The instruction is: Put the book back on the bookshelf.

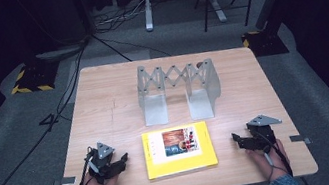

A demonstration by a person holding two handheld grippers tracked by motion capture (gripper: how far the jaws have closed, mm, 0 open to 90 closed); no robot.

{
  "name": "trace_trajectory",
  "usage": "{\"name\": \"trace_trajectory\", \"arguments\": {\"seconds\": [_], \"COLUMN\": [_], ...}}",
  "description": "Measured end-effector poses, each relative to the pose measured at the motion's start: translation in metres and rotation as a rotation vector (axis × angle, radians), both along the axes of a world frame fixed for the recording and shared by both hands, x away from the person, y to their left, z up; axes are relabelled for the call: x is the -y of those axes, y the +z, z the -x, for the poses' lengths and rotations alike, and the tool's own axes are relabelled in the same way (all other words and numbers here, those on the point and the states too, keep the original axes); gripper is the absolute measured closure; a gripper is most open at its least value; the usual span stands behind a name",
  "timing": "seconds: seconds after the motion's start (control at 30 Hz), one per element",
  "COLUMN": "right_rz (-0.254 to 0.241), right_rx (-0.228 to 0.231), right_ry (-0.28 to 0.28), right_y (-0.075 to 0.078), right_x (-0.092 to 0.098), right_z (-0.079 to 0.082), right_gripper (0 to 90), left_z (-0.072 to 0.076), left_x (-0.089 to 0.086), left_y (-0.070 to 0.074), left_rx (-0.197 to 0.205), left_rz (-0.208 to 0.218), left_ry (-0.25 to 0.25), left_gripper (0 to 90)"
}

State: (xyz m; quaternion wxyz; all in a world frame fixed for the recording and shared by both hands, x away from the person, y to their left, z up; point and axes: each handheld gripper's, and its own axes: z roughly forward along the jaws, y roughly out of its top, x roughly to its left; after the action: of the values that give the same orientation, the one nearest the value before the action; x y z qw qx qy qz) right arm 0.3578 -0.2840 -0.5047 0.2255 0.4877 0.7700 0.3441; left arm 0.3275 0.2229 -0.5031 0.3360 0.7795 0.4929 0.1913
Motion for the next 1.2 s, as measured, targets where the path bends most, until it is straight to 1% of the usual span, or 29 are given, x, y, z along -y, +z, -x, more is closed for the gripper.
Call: {"name": "trace_trajectory", "arguments": {"seconds": [0.03, 0.1, 0.13, 0.17, 0.2, 0.23, 0.3, 0.47, 0.5, 0.53, 0.57, 0.63, 0.67, 0.7, 0.73, 0.87, 0.97, 1.0, 1.07, 1.13, 1.2], "right_rz": [0.000, 0.000, 0.000, 0.000, 0.000, 0.000, 0.000, 0.000, 0.000, 0.000, 0.000, 0.000, 0.000, 0.000, 0.000, 0.000, 0.000, -0.001, -0.002, -0.003, -0.003], "right_rx": [0.000, 0.000, -0.001, -0.001, -0.001, -0.001, -0.001, -0.001, 0.000, -0.001, 0.000, 0.000, 0.000, 0.000, 0.000, -0.001, 0.000, 0.001, 0.001, 0.005, 0.005], "right_ry": [0.000, -0.001, -0.002, -0.002, -0.002, -0.002, -0.002, -0.002, -0.002, -0.002, -0.002, -0.002, -0.002, -0.002, -0.002, -0.002, -0.001, 0.000, 0.003, 0.008, 0.008], "right_y": [0.000, 0.000, 0.000, 0.000, 0.000, 0.000, 0.000, 0.000, 0.000, 0.000, 0.000, 0.000, 0.000, 0.000, 0.000, 0.000, 0.000, 0.000, 0.000, 0.000, 0.000], "right_x": [0.000, 0.000, 0.000, 0.000, 0.000, 0.000, 0.000, 0.000, 0.000, 0.000, 0.000, 0.000, 0.000, 0.000, 0.000, 0.000, 0.000, 0.000, -0.001, -0.001, -0.001], "right_z": [0.000, 0.000, 0.000, 0.000, 0.000, 0.000, 0.000, 0.000, 0.000, 0.000, 0.000, 0.000, 0.000, 0.000, 0.000, 0.000, 0.000, 0.000, 0.001, 0.001, 0.001], "right_gripper": [25.2, 25.2, 25.2, 25.2, 25.2, 25.2, 25.2, 25.2, 25.2, 25.2, 25.2, 25.2, 25.2, 25.2, 25.2, 25.2, 25.4, 26.8, 28.2, 29.3, 29.3], "left_z": [0.000, 0.000, 0.000, 0.000, 0.001, 0.002, 0.004, 0.006, 0.006, 0.007, 0.007, 0.006, 0.005, 0.005, 0.004, -0.001, -0.005, -0.006, -0.009, -0.012, -0.015], "left_x": [-0.001, -0.004, -0.006, -0.006, -0.007, -0.007, -0.006, 0.002, 0.003, 0.006, 0.008, 0.014, 0.016, 0.020, 0.023, 0.036, 0.043, 0.045, 0.049, 0.054, 0.059], "left_y": [0.000, 0.002, 0.004, 0.005, 0.008, 0.011, 0.017, 0.028, 0.030, 0.033, 0.035, 0.038, 0.039, 0.040, 0.040, 0.034, 0.031, 0.031, 0.028, 0.026, 0.022], "left_rx": [-0.003, -0.026, -0.047, -0.057, -0.058, -0.054, -0.046, -0.054, -0.056, -0.053, -0.053, -0.053, -0.061, -0.067, -0.074, -0.110, -0.134, -0.143, -0.154, -0.174, -0.194], "left_rz": [0.004, 0.033, 0.061, 0.089, 0.104, 0.110, 0.144, 0.210, 0.206, 0.217, 0.215, 0.236, 0.245, 0.257, 0.257, 0.240, 0.246, 0.244, 0.252, 0.259, 0.249], "left_ry": [0.002, 0.012, 0.015, 0.020, 0.022, 0.025, 0.016, 0.001, -0.012, -0.013, -0.021, -0.033, -0.042, -0.042, -0.049, -0.067, -0.079, -0.086, -0.091, -0.096, -0.102], "left_gripper": [40.8, 41.5, 43.4, 43.4, 43.8, 44.4, 44.4, 44.3, 44.2, 44.0, 43.9, 43.0, 42.4, 41.8, 41.0, 39.2, 38.2, 38.2, 38.1, 37.9, 37.3]}}
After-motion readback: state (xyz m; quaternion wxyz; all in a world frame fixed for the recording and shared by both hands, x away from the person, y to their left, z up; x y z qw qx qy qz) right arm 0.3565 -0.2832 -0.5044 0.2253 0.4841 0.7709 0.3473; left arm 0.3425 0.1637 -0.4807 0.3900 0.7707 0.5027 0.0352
